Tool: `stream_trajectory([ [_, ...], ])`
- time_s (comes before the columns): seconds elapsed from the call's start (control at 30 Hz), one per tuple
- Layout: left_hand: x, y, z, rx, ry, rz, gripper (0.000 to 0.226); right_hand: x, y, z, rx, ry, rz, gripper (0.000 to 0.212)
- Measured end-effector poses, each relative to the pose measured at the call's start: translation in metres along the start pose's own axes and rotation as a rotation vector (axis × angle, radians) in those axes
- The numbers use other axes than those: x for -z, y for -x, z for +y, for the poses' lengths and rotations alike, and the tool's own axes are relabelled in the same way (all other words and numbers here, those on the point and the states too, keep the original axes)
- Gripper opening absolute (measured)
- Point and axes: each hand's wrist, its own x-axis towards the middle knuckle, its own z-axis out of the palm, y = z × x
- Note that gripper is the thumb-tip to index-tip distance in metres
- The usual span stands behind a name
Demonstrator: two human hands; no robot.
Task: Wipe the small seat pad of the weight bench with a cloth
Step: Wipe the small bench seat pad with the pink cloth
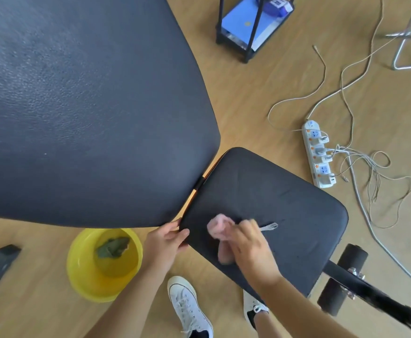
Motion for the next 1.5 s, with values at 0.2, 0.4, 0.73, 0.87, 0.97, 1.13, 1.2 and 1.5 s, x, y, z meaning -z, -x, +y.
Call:
stream_trajectory([
  [0.2, 0.002, -0.010, 0.004, 0.081, 0.047, -0.031, 0.054, 0.068, -0.044, 0.050, -0.039, 0.029, -0.050, 0.031],
  [0.4, -0.002, -0.009, 0.006, 0.115, 0.073, -0.001, 0.051, 0.019, 0.055, 0.023, 0.060, 0.081, -0.156, 0.024],
  [0.73, -0.001, -0.009, 0.008, 0.149, 0.146, 0.002, 0.053, 0.030, 0.064, 0.024, -0.420, -0.105, 0.122, 0.044],
  [0.87, -0.001, -0.010, 0.006, 0.140, 0.155, -0.003, 0.052, 0.064, 0.093, 0.043, 0.238, 0.095, -0.304, 0.012],
  [0.97, -0.001, -0.011, 0.005, 0.127, 0.143, 0.003, 0.053, 0.105, 0.055, 0.098, -0.228, -0.116, 0.106, 0.032],
  [1.13, -0.002, -0.007, 0.010, 0.138, 0.171, -0.007, 0.054, 0.047, 0.075, 0.096, -0.550, 0.022, 0.202, 0.016],
  [1.2, -0.001, -0.006, 0.011, 0.149, 0.178, -0.004, 0.055, 0.033, 0.112, 0.083, -0.035, 0.090, -0.236, 0.027],
  [1.5, -0.003, -0.007, 0.010, 0.136, 0.153, -0.008, 0.055, 0.062, -0.024, 0.054, -0.552, -0.048, 0.179, 0.020],
])
